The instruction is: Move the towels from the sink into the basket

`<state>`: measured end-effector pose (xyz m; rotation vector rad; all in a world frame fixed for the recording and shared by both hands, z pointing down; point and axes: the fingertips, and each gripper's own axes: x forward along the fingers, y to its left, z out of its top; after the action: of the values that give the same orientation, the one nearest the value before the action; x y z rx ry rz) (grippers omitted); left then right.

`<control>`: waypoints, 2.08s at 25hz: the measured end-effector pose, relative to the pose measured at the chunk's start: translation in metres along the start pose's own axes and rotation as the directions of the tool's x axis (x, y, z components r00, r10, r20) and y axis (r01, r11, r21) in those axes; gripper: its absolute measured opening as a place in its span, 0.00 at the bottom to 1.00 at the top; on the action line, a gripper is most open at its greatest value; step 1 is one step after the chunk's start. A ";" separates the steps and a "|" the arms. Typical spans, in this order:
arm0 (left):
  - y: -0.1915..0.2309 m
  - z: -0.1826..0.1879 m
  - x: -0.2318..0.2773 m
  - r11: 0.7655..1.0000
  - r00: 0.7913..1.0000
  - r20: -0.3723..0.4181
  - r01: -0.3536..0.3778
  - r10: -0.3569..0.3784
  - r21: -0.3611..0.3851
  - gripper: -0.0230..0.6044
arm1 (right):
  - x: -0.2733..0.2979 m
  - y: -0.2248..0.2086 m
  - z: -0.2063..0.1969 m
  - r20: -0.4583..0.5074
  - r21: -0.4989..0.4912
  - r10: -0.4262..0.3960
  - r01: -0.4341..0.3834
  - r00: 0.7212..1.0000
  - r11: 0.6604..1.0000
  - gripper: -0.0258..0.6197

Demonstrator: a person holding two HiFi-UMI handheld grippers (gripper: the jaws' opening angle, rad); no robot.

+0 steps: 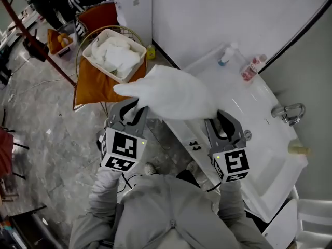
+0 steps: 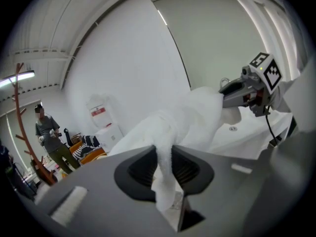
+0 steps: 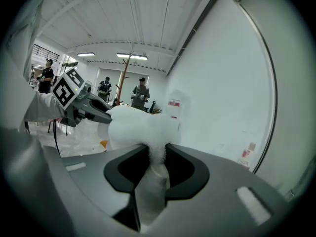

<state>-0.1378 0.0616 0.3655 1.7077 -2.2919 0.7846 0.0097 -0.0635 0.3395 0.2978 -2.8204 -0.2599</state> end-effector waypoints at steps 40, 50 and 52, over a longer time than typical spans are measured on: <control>0.374 -0.100 0.065 0.907 0.910 -0.176 -0.399 0.374 -0.135 0.24 | 0.386 0.119 0.119 0.073 -0.014 0.426 -0.426 0.902 0.904 0.19; 0.412 -0.159 0.178 0.977 0.961 -0.241 -0.170 0.135 -0.132 0.24 | 0.471 0.125 0.054 -0.117 0.119 0.327 -0.313 0.938 0.942 0.19; 0.416 -0.172 0.201 0.986 0.962 -0.261 -0.116 0.082 -0.118 0.24 | 0.488 0.130 0.038 -0.164 0.138 0.313 -0.293 0.935 0.946 0.19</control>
<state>-0.6191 0.0650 0.4727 1.3574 -2.2116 0.7990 -0.4814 -0.0442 0.4616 -0.0902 -2.6507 -0.0050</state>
